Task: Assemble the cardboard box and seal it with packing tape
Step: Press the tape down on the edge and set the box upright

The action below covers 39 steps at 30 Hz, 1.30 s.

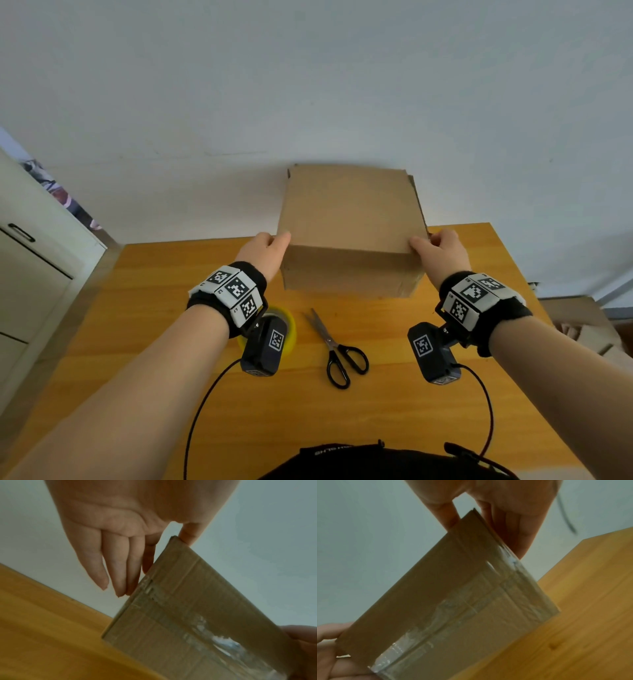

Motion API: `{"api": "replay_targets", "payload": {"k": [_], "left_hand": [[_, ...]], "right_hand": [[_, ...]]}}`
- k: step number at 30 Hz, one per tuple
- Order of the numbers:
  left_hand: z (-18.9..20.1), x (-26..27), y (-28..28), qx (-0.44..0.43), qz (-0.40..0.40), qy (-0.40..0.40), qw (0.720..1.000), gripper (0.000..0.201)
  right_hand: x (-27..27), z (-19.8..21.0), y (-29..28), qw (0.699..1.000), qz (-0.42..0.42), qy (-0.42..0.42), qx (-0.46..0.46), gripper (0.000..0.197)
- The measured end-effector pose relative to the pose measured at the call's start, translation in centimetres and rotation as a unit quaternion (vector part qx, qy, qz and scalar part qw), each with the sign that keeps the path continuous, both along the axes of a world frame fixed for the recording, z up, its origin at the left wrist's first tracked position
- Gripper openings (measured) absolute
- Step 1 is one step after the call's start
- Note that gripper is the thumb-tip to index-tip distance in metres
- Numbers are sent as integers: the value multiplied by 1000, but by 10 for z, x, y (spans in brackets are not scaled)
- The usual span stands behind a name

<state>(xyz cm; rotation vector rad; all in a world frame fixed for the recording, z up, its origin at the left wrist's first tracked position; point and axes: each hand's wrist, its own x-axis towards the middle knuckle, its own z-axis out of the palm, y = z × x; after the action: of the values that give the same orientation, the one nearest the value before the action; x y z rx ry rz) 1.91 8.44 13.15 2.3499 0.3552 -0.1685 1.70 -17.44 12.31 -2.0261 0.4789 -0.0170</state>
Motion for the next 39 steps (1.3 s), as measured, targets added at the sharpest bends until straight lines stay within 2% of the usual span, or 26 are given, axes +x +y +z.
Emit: {"api": "replay_targets", "payload": {"k": [4, 8, 11, 15, 17, 23, 28, 30, 34, 39], "left_hand": [[-6, -2, 7, -26, -32, 12, 999, 43], [-8, -3, 16, 60, -100, 21, 993, 31], [-12, -3, 23, 86, -124, 12, 989, 29], [-15, -4, 31, 63, -122, 8, 990, 55], [-17, -3, 35, 61, -125, 16, 990, 61], [-22, 2, 47, 39, -123, 27, 991, 54], [-32, 11, 49, -2, -112, 24, 993, 58], [-36, 15, 48, -12, -107, 28, 994, 59], [-44, 26, 43, -42, -75, 39, 996, 48], [-53, 40, 35, -25, -60, 45, 997, 39]], "right_hand": [[-1, -4, 5, 1000, 0, 7, 18, 50], [-3, -10, 10, 999, 31, 13, -6, 43], [-5, -13, 16, 999, 28, 13, -16, 50], [-9, -17, 23, 997, 36, 21, -62, 51], [-11, -20, 26, 996, 30, 33, -76, 52], [-15, -33, 38, 988, 13, 53, -145, 49], [-10, -34, 42, 986, -12, 57, -154, 43], [-4, -35, 42, 986, -7, 67, -151, 41], [13, -45, 42, 984, 11, 100, -145, 36], [37, -68, 36, 976, 45, 154, -145, 28]]}}
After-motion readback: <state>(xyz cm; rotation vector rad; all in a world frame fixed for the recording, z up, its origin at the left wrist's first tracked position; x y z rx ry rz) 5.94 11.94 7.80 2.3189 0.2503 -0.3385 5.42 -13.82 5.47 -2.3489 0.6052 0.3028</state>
